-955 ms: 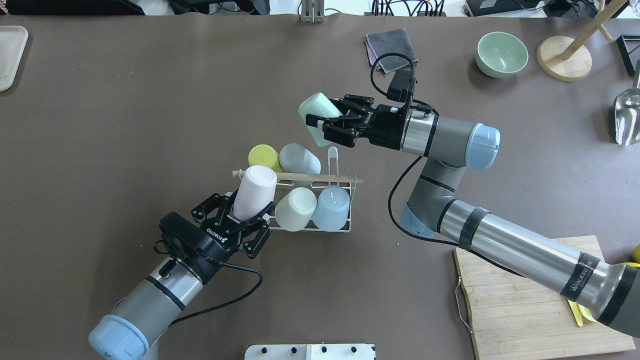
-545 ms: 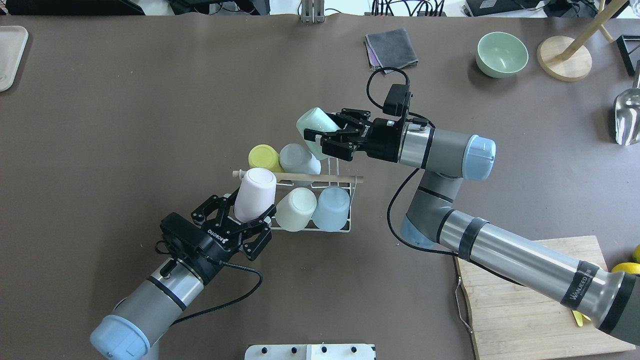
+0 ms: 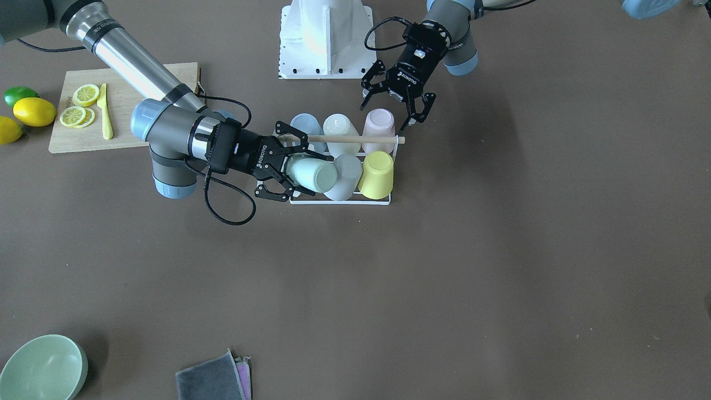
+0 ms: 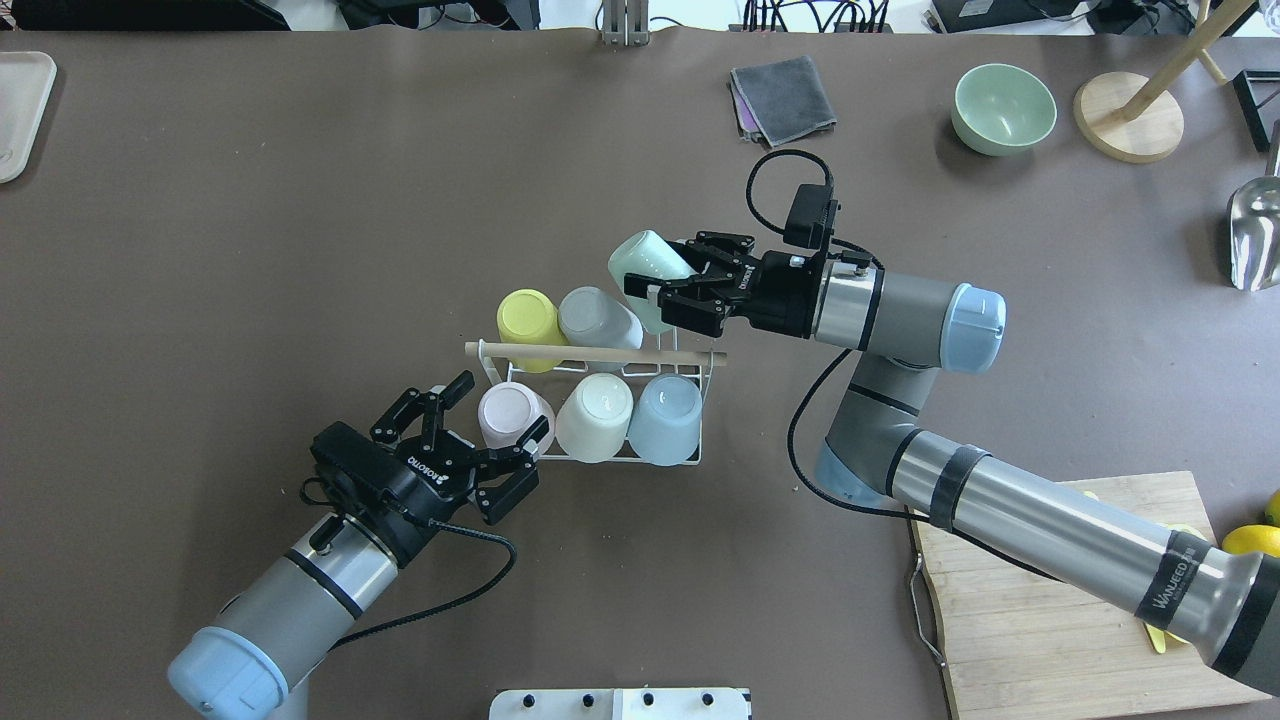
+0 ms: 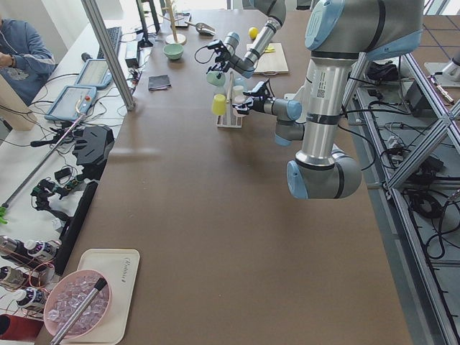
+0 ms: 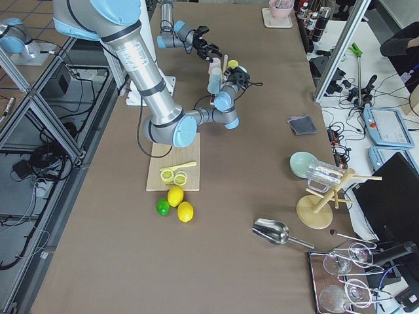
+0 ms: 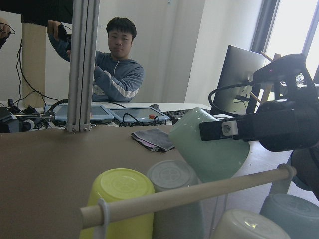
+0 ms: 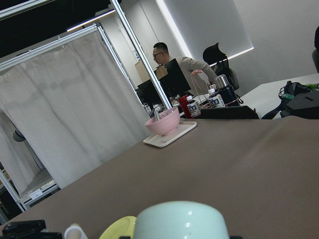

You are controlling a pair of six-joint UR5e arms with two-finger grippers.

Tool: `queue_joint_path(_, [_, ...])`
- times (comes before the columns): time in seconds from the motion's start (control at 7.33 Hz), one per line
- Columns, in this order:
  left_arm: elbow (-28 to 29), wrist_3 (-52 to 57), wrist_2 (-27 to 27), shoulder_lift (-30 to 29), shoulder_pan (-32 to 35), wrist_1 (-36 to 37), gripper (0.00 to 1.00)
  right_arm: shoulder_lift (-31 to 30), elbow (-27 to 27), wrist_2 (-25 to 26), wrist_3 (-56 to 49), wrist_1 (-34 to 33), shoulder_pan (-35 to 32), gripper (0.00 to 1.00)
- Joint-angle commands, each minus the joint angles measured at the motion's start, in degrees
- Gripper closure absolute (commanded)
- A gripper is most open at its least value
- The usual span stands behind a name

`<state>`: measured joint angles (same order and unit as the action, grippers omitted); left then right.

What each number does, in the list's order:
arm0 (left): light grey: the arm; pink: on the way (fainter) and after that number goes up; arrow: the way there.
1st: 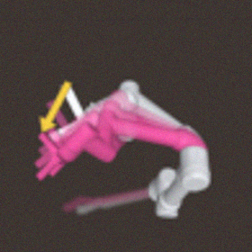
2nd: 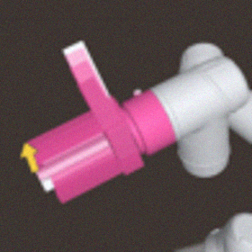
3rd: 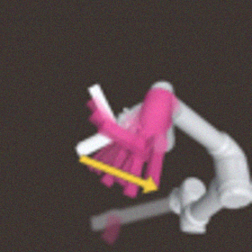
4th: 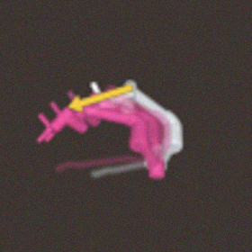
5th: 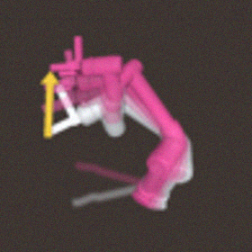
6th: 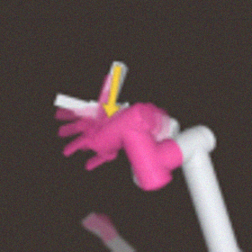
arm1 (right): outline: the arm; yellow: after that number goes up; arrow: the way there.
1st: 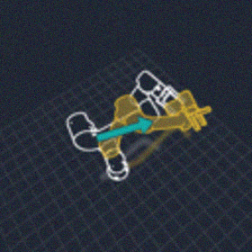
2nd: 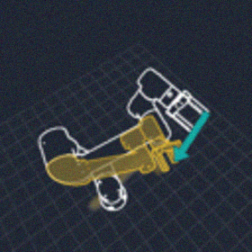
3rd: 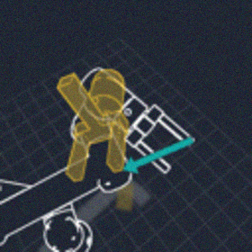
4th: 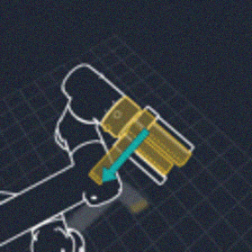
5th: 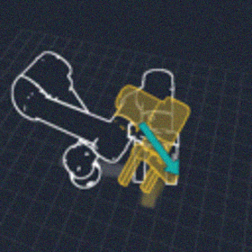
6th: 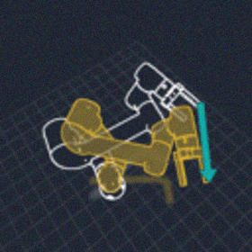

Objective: Place cup on cup holder

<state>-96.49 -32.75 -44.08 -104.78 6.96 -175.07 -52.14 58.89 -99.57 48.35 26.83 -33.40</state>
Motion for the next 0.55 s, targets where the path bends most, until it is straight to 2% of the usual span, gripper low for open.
queue_joint_path(0.0, [-7.2, -0.2, -3.0, 9.3, 0.2, 0.8, 0.02, -0.5, 0.0, -0.1, 0.5, 0.4, -0.1, 1.00])
queue_joint_path(0.14, [-8.8, -2.1, -5.9, 13.2, 0.2, 3.0, 0.02, -0.6, 0.0, -0.1, 0.9, 0.3, -0.1, 0.68])
queue_joint_path(0.27, [-11.0, -6.1, -9.5, 15.7, 0.3, 8.6, 0.02, -0.7, 0.1, -0.1, 0.8, 0.3, -0.3, 0.01])
queue_joint_path(0.41, [-12.0, -10.7, -15.5, 17.9, 3.6, 12.8, 0.02, -0.9, 0.1, -0.2, 0.9, 0.4, -0.7, 0.00])
